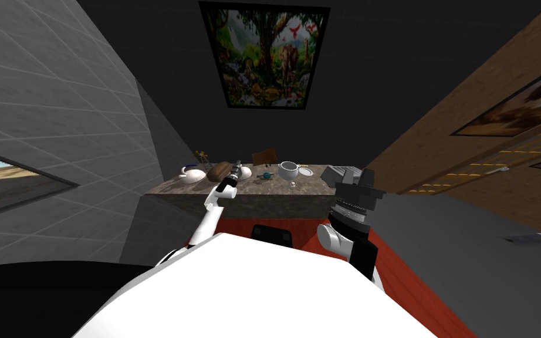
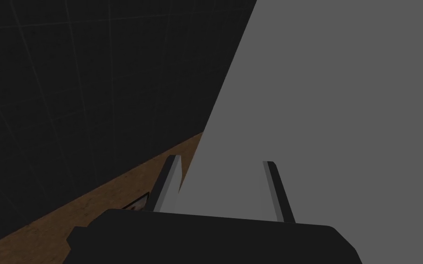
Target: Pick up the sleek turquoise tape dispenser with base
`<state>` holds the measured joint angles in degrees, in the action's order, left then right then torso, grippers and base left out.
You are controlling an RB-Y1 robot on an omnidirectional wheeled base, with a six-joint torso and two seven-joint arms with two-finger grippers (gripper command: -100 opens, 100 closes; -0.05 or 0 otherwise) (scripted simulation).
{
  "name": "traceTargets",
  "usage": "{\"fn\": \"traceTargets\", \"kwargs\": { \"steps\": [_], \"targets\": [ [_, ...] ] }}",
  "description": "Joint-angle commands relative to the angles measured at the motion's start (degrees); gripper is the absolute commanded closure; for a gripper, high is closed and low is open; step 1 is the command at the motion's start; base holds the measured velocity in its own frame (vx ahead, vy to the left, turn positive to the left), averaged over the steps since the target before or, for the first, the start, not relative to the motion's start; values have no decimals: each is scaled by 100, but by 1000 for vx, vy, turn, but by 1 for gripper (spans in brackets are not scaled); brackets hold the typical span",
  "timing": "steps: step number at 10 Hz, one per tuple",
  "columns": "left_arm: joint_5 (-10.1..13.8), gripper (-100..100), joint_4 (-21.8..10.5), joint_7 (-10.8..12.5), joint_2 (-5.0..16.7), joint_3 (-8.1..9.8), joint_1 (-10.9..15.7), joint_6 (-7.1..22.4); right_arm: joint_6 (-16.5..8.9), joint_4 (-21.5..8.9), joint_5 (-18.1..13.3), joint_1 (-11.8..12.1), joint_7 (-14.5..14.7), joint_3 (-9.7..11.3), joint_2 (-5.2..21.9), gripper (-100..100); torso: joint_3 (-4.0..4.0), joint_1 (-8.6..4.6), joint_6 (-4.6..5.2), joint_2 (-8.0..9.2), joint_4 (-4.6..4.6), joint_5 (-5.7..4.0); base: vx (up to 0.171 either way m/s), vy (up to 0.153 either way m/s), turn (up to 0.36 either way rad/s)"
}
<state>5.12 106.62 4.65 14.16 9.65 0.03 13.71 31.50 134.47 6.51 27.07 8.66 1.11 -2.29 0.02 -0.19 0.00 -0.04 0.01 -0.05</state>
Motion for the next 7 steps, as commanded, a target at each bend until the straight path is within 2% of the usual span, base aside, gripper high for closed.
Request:
{"fn": "traceTargets", "kwargs": {
  "steps": [1, 2, 3, 4, 5, 6, 7],
  "targets": [
    [28, -100, -209, 35, -13, 43, 272, 286, 0, 0, 0, 0, 0, 0, 0, 0, 0, 0, 0, 0, 0, 0, 10, -58, 44],
    [28, -100, -209, 35, -13, 43, 272, 458, 0, 0, 0, 0, 0, 0, 0, 0, 2, -3, 0, -3, 0, -1, 9, -44, 23],
    [57, -100, -407, 73, -21, 80, 501, 655, 0, 0, 0, 0, 0, 0, 0, 0, 1, 2, 0, -2, 1, 0, 13, -47, 49],
    [57, -100, -407, 73, -21, 80, 501, 800, 0, 0, 0, 0, 0, 0, 0, 0, 3, 1, 0, -5, 1, 1, 11, -50, 20],
    [85, -100, -607, 113, -32, 116, 730, 958, 0, 0, 0, 0, 0, 0, 0, 0, 2, 0, 0, -4, 1, 0, 10, -65, 35],
    [85, -100, -607, 113, -32, 116, 730, 1127, 0, 0, 0, 0, 0, 0, 0, 0, 2, -5, 0, -4, 1, -1, 13, -55, 25],
    [112, -100, -808, 157, -46, 151, 960, 1294, 0, 0, 0, 0, 0, 0, 0, 0, 3, -2, 0, -5, 1, -1, 16, -61, 35]
  ]
}}
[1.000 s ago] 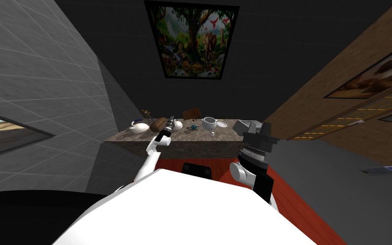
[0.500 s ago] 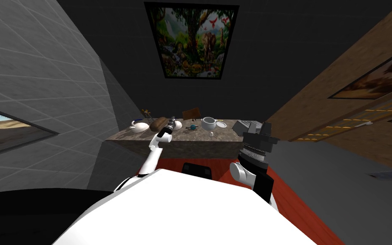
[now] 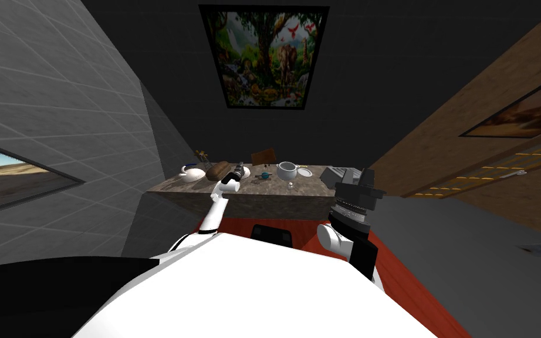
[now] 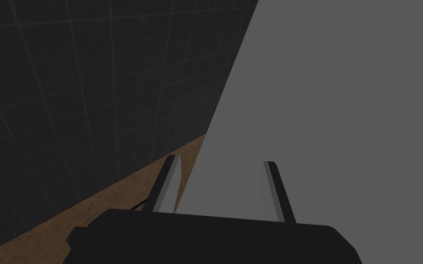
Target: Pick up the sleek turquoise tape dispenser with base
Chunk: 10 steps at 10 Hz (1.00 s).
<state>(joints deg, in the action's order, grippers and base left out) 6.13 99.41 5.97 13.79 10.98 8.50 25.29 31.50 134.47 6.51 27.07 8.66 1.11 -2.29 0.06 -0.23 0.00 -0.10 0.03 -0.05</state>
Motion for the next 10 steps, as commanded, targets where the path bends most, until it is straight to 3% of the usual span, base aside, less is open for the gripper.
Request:
{"fn": "traceTargets", "kwargs": {
  "steps": [1, 2, 3, 4, 7, 9, 10],
  "targets": [
    [11, -100, -87, 26, -9, 18, 113, 286, 0, 0, 0, 0, 0, 0, 0, 0, 0, 0, 0, 0, 0, 0, 13, -49, 23],
    [11, -100, -87, 26, -9, 18, 113, 345, 0, 0, 0, 0, 0, 0, 0, 0, -1, 4, 0, 1, 0, 0, 5, -18, -1],
    [36, -100, -292, 73, -23, 52, 343, 571, 0, 0, 0, 0, 0, 0, 0, 0, -3, 15, -1, 5, -1, 3, 6, -36, 30],
    [36, -100, -292, 73, -23, 52, 343, 695, 0, 0, 0, 0, 0, 0, 0, 0, -2, 10, 0, 4, -1, 2, 13, -47, 25],
    [82, -100, -714, 175, -48, 119, 801, 1186, 0, 0, 0, 0, 0, 0, 0, 0, 1, 4, 0, -1, 1, 0, 22, -59, 30],
    [82, -100, -714, 175, -48, 119, 801, 1399, 0, 0, 0, 0, 0, 0, 0, 0, 0, 1, 0, 1, 0, 0, 7, -42, 7],
    [102, -100, -933, 229, -56, 150, 1028, 1600, 0, 0, 0, 0, 0, 0, 0, 0, -3, 12, -1, 6, -1, 2, 14, -39, 26]
  ]
}}
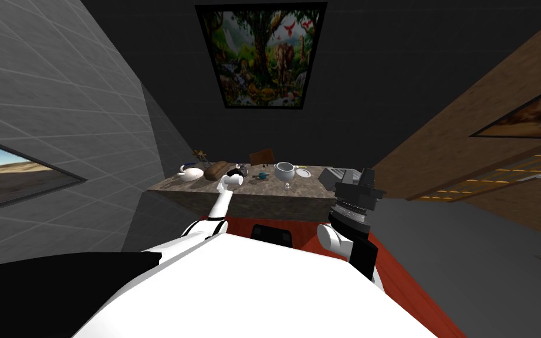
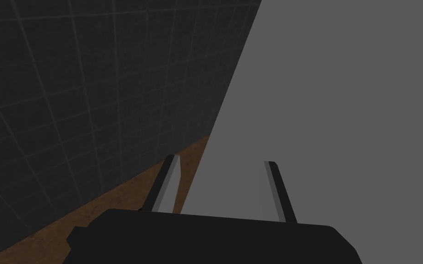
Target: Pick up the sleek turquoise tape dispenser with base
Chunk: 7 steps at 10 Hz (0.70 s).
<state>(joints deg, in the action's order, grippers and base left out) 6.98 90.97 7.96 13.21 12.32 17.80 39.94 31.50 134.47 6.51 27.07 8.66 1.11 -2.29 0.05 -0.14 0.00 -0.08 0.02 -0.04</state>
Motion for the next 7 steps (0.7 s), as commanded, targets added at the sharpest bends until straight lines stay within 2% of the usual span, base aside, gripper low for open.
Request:
{"fn": "traceTargets", "kwargs": {
  "steps": [1, 2, 4, 5, 6, 7],
  "targets": [
    [16, -100, -90, 30, 1, 16, 97, 284, 0, 0, 0, 0, 0, 0, 0, 0, 0, 0, 0, 0, 0, 0, 21, -44, 18],
    [35, -100, -314, 86, -2, 46, 321, 433, 0, 0, 0, 0, 0, 0, 0, 0, 1, -1, -1, -1, 1, 0, 24, -63, 35],
    [35, -100, -314, 86, -2, 46, 321, 631, 0, 0, 0, 0, 0, 0, 0, 0, 3, -8, 0, -4, 1, -2, 18, -43, 4],
    [51, -100, -541, 143, 0, 74, 541, 861, 0, 0, 0, 0, 0, 0, 0, 0, 0, 3, -1, 0, 1, 0, 17, -44, 20],
    [51, -100, -541, 143, 0, 74, 541, 972, 0, 0, 0, 0, 0, 0, 0, 0, 1, -2, 0, -2, 1, 0, 20, -47, 17],
    [65, -100, -770, 202, 10, 101, 755, 1142, 0, 0, 0, 0, 0, 0, 0, 0, 2, -2, -1, -2, 1, -1, 33, -59, 21]
  ]
}}
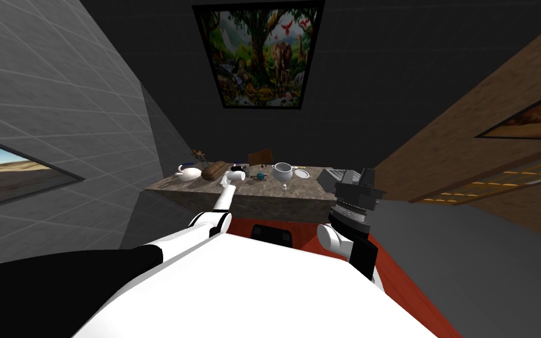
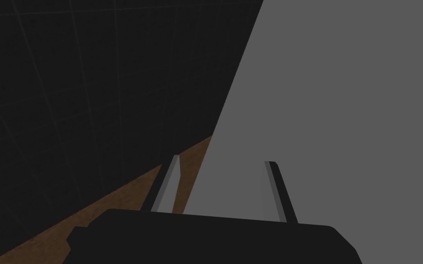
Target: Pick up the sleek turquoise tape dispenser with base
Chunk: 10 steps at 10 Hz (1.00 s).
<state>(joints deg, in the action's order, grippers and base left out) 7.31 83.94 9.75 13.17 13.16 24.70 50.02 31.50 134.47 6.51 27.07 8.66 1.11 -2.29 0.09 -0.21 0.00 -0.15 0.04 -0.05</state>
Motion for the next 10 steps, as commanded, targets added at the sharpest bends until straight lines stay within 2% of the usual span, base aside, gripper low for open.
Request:
{"fn": "traceTargets", "kwargs": {
  "steps": [1, 2, 3, 4, 5, 6, 7, 8, 9, 10],
  "targets": [
    [33, -100, -66, 24, 15, 17, 65, 286, 0, 0, 0, 0, 0, 0, 0, 0, 0, 0, 0, 0, 0, 0, 28, -54, 10],
    [45, -100, -294, 83, 33, 42, 271, 452, 0, 0, 0, 0, 0, 0, 0, 0, 0, 2, -1, 1, 0, 0, 31, -62, 20],
    [45, -100, -294, 83, 33, 42, 271, 609, 0, 0, 0, 0, 0, 0, 0, 0, 0, -1, 0, 0, 0, 0, 31, -58, 9],
    [57, -100, -519, 142, 61, 65, 469, 775, 0, 0, 0, 0, 0, 0, 0, 0, 0, 0, -1, 1, 1, 0, 45, -64, 15],
    [57, -100, -519, 142, 61, 65, 469, 935, 0, 0, 0, 0, 0, 0, 0, 0, 2, -2, 0, -4, 1, -1, 30, -53, 10],
    [66, -100, -739, 201, 96, 87, 658, 1087, 0, 0, 0, 0, 0, 0, 0, 0, 1, 2, -1, 0, 1, 0, 26, -61, 16],
    [66, -100, -739, 201, 96, 87, 658, 1248, 0, 0, 0, 0, 0, 0, 0, 0, 0, 0, -1, 1, 0, 0, 28, -55, 7],
    [74, -100, -950, 258, 138, 108, 837, 1397, 0, 0, 0, 0, 0, 0, 0, 0, 0, 2, -1, 2, 1, 0, 28, -64, 9],
    [74, -100, -950, 258, 138, 108, 837, 1539, 0, 0, 0, 0, 0, 0, 0, 0, 0, -1, 0, 1, 0, 0, 30, -50, 9],
    [81, -100, -1151, 314, 184, 126, 1003, 1720, 0, 0, 0, 0, 0, 0, 0, 0, 0, 3, -1, 2, 0, 0, 33, -47, 9]
  ]
}}
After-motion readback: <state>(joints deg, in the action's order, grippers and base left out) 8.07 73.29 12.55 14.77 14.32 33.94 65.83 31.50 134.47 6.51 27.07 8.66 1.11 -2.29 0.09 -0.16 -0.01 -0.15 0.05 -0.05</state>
